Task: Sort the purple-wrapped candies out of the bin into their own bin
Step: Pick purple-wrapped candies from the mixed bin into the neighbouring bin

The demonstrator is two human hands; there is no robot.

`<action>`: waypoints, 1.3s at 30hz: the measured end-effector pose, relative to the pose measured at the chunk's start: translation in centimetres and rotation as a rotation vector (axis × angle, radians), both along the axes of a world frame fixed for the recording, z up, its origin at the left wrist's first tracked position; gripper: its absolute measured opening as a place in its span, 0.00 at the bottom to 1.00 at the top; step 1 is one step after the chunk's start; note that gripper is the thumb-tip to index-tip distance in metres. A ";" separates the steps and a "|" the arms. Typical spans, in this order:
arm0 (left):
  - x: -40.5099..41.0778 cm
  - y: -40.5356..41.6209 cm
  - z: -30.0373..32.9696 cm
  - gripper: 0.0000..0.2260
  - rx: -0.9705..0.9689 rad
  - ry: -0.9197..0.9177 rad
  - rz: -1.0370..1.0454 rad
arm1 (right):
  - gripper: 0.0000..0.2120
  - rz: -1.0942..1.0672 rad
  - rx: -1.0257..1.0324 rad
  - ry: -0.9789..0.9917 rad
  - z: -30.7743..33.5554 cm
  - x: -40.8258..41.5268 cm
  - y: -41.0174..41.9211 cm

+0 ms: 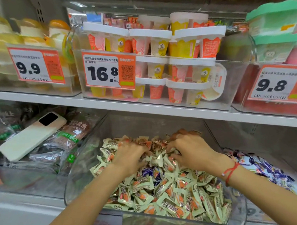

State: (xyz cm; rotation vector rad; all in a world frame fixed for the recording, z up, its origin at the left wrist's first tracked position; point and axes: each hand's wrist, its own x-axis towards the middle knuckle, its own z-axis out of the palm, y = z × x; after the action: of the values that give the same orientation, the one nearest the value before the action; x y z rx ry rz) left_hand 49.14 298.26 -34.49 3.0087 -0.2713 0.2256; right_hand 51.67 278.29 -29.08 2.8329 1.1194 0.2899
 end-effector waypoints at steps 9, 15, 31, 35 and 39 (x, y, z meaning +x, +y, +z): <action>-1.2 2.4 1.8 0.07 0.312 -0.202 0.415 | 0.21 0.242 -0.224 0.123 -3.1 0.3 3.6; -2.8 3.5 2.0 0.12 0.220 -0.188 0.366 | 0.12 0.211 -0.257 0.024 -4.1 1.6 5.3; -6.9 -0.4 1.8 0.16 -0.734 -0.298 0.071 | 0.18 -0.241 1.175 1.208 0.4 -2.4 3.8; -7.0 -0.5 1.9 0.21 -0.810 -0.297 0.053 | 0.16 -0.271 1.210 1.233 -0.3 -1.9 4.8; -6.3 0.8 1.4 0.12 -0.857 -0.373 0.147 | 0.19 -0.218 1.313 1.365 -0.3 -1.6 4.4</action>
State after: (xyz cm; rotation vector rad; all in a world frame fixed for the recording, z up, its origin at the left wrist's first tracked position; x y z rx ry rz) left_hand 42.81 299.08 -33.06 2.1195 0.0277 0.7093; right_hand 50.05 282.68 -29.33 4.2597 0.6305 -1.8670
